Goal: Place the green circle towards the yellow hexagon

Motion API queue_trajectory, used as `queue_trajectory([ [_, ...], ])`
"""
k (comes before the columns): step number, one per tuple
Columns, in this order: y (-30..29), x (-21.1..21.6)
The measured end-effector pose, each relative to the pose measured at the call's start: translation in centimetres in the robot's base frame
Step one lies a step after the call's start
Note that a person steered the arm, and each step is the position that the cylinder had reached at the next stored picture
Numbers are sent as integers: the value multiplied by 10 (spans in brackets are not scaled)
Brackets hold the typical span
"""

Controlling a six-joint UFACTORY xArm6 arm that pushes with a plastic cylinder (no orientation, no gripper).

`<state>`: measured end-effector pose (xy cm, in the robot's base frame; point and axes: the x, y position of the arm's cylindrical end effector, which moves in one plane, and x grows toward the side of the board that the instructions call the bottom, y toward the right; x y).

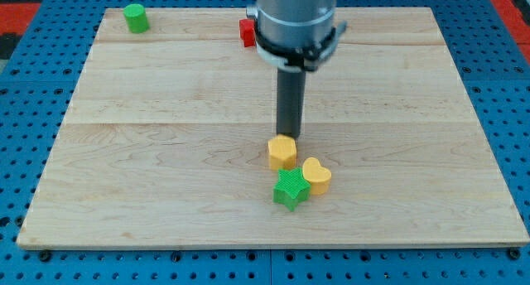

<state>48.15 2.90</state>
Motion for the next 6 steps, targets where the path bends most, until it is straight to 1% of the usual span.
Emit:
queue_trajectory([
  [1, 3, 24],
  [2, 2, -11],
  [3, -48, -46],
  [4, -156, -50],
  [5, -238, -97],
  [6, -253, -182],
])
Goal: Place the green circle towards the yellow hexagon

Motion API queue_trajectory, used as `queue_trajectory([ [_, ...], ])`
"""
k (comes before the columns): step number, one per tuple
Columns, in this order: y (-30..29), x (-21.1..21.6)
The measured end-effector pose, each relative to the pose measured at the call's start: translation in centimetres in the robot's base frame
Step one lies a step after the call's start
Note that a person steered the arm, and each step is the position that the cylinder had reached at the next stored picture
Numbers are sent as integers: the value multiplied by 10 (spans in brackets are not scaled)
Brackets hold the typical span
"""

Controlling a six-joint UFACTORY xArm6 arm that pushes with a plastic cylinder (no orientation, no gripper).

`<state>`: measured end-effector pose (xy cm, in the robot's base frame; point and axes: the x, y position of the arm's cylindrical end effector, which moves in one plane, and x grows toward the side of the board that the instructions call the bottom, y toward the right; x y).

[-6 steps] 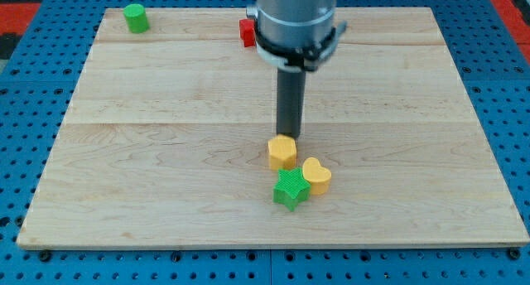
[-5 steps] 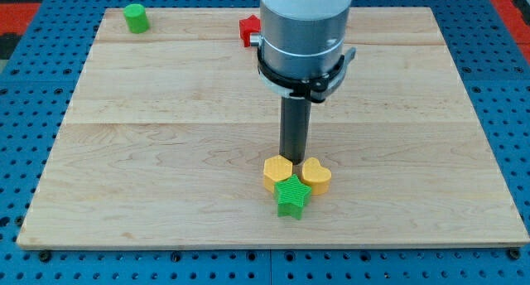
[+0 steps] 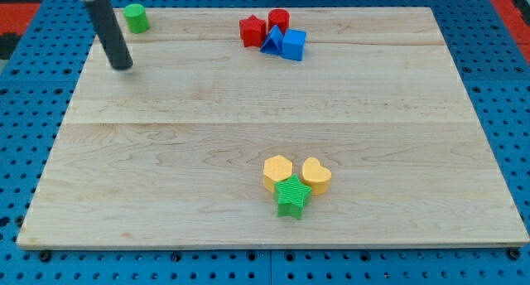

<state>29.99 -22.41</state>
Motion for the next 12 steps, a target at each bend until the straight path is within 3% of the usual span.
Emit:
queue_trajectory([
  [1, 21, -68],
  [2, 73, -68],
  [3, 67, -109],
  [6, 6, -103],
  [8, -28, -35],
  [9, -81, -47],
  [10, -81, -50],
  [11, -80, -109],
  [12, -79, -109],
])
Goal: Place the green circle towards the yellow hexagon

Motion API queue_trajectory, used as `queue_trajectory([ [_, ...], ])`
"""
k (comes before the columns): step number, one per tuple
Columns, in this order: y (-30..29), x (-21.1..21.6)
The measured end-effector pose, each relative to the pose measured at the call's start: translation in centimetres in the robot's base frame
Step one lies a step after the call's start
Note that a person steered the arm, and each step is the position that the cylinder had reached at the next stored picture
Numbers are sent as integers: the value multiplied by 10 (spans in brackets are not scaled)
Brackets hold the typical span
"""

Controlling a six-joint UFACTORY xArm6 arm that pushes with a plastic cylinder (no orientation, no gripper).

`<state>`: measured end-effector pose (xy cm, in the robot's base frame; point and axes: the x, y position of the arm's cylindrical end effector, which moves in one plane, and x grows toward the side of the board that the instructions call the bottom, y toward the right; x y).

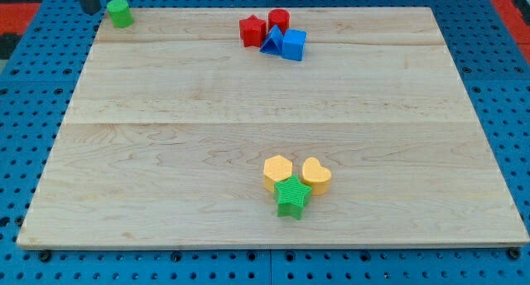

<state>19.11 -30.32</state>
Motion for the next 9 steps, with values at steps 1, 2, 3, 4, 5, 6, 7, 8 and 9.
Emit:
queue_trajectory([
  [1, 34, 0],
  [2, 61, 13],
  [3, 66, 35],
  [4, 69, 84],
  [5, 43, 63],
  [6, 20, 30],
  [7, 55, 18],
  [8, 88, 10],
  [9, 143, 67],
])
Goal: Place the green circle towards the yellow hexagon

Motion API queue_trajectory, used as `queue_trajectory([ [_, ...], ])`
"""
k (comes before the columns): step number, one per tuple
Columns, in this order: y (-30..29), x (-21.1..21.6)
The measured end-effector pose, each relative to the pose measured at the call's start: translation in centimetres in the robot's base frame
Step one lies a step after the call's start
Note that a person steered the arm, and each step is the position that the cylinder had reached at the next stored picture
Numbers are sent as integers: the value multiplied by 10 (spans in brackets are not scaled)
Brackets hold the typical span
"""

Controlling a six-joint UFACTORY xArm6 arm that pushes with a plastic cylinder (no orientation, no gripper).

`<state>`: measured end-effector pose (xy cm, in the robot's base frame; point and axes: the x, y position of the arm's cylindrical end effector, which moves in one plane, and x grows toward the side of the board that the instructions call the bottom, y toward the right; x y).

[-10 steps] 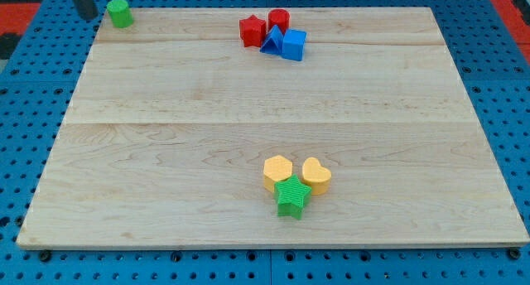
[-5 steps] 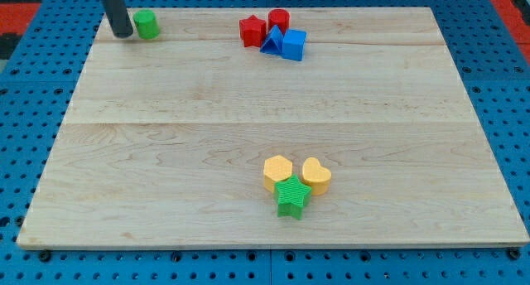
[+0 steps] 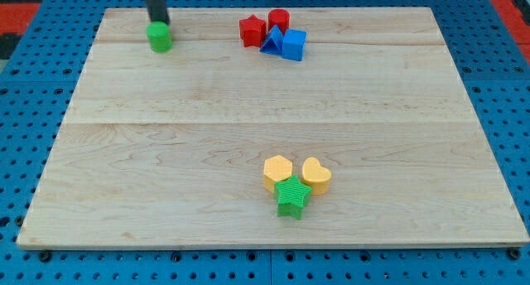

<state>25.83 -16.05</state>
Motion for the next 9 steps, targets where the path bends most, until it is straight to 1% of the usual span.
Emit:
queue_trajectory([
  [1, 1, 53],
  [2, -6, 43],
  [3, -38, 53],
  [4, 10, 105],
  [5, 56, 174],
  [6, 70, 171],
  [7, 60, 146],
  [8, 114, 162],
  [9, 152, 200],
])
